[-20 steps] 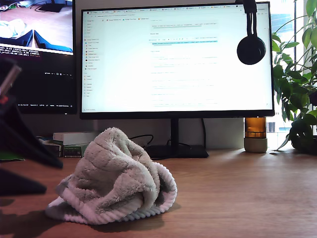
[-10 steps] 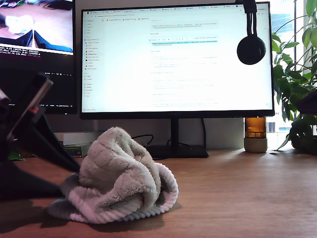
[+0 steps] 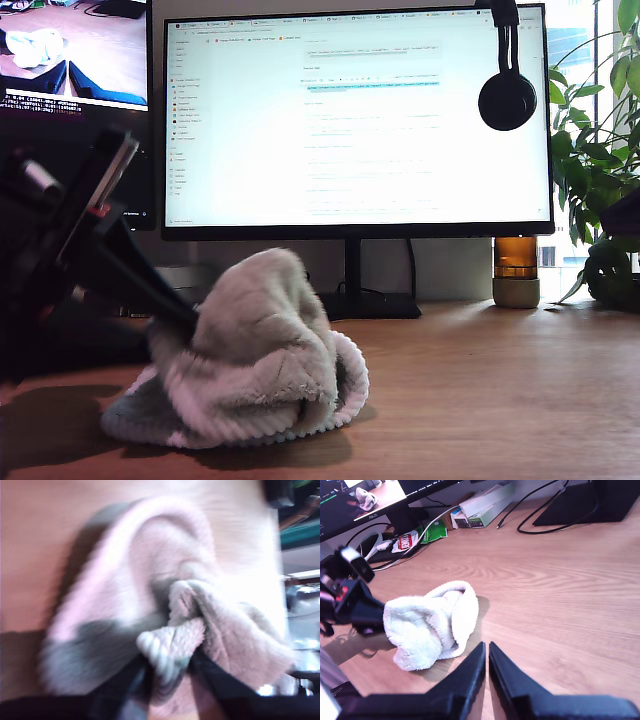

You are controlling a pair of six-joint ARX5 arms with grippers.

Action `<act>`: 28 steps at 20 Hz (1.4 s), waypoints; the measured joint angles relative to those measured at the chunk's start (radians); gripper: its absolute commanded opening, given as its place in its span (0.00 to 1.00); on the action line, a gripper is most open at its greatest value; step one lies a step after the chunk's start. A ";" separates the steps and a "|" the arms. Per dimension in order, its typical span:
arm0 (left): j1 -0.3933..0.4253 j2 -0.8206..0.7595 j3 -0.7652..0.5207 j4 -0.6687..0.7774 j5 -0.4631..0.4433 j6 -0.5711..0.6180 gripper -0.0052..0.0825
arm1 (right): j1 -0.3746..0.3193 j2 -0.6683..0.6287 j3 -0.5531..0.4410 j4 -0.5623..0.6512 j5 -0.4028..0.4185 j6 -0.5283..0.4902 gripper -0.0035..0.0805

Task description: Fold the tea towel to a neat square and place it to the right

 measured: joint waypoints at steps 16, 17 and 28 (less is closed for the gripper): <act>-0.055 -0.002 0.389 0.068 0.137 -0.069 0.04 | 0.307 0.042 0.000 0.138 0.135 -0.003 0.32; -0.069 -0.002 0.409 0.051 0.134 -0.069 0.04 | 0.316 0.063 0.000 0.147 0.139 -0.003 0.32; -0.110 -0.002 0.451 -0.009 0.133 -0.056 0.04 | 0.342 0.389 0.106 0.063 0.195 -0.007 0.34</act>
